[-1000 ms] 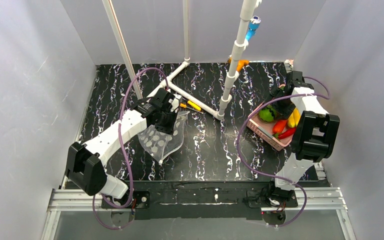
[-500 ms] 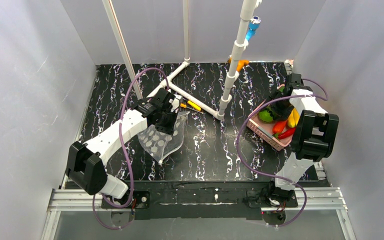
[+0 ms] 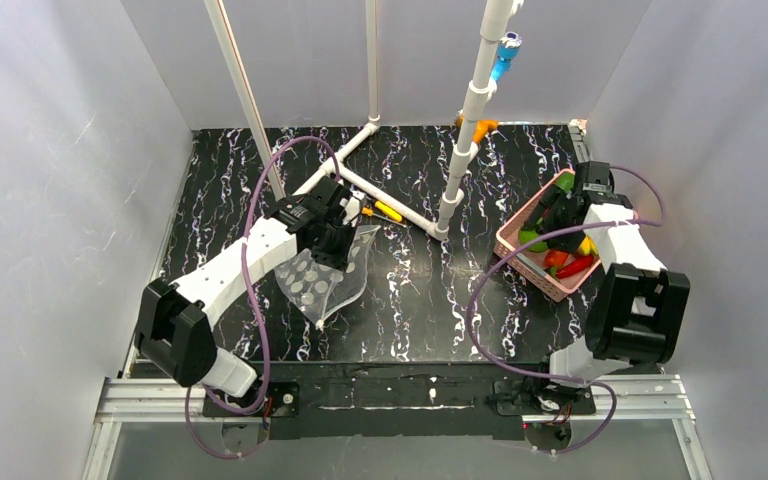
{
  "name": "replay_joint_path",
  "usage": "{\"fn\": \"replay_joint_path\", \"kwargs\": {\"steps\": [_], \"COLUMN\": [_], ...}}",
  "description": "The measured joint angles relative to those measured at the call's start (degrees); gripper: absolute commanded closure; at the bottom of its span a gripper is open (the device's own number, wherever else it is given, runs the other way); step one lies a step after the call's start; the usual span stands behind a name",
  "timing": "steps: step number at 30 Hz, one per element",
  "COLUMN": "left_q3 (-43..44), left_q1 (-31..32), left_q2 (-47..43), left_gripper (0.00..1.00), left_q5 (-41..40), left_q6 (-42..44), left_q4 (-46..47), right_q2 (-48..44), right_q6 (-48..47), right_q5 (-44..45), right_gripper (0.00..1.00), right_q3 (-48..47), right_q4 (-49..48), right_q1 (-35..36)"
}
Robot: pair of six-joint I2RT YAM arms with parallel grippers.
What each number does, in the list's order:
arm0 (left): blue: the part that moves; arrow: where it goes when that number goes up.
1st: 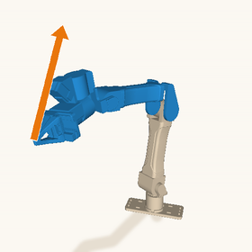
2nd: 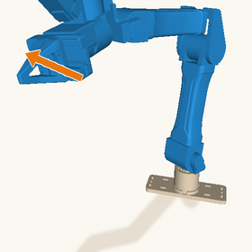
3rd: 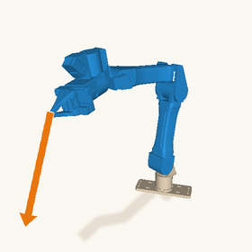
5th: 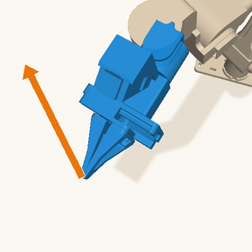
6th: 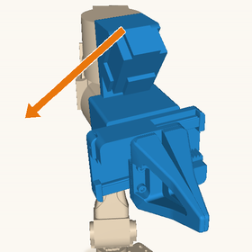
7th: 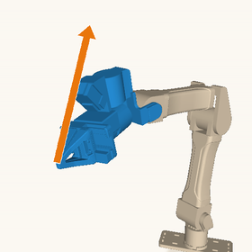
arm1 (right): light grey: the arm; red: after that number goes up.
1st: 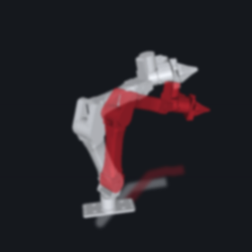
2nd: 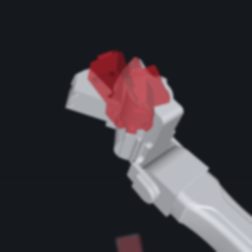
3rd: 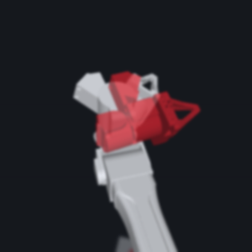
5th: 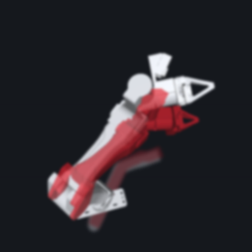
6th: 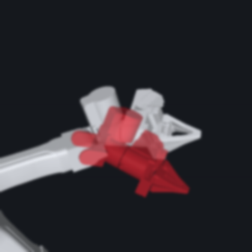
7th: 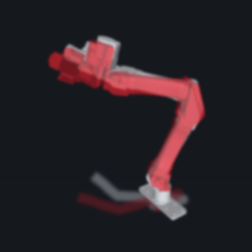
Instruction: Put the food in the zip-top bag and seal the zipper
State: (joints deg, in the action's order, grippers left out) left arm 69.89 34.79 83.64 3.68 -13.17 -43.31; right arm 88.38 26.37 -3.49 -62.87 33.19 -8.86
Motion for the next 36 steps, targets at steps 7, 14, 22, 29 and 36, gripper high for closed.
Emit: {"fn": "replay_joint_path", "kwargs": {"steps": [7, 14, 22, 29, 36], "left_q3": [-0.04, -0.04, -0.04, -0.07, -0.2], "left_q1": [0.0, 0.0, 0.0, 0.0, 0.0], "left_q2": [1.16, 1.29, 1.33, 1.42, 1.44], "left_gripper": [1.0, 1.0, 1.0, 1.0, 1.0], "left_q5": [0.0, -0.02, 0.28, 1.11, 2.36], "left_q6": [0.2, 0.39, 0.61, 0.83, 1.33], "left_q4": [0.0, 0.0, 0.02, 0.07, 1.07], "right_q2": [-10.62, -22.27, -32.48, -39.12, -30.82], "right_q6": [-0.24, -0.57, -0.81, 3.34, 6.93], "right_q5": [0.55, 0.04, -0.61, -1.66, -4.28], "right_gripper": [0.92, 0.99, 0.99, 0.99, 0.99], "right_q3": [2.19, 9.31, 13.0, 21.62, 20.44], "right_q4": [-0.55, -0.17, 1.03, 0.5, -10.8], "right_q1": [0.52, 2.54, 16.02, 34.45, 55.04]}}
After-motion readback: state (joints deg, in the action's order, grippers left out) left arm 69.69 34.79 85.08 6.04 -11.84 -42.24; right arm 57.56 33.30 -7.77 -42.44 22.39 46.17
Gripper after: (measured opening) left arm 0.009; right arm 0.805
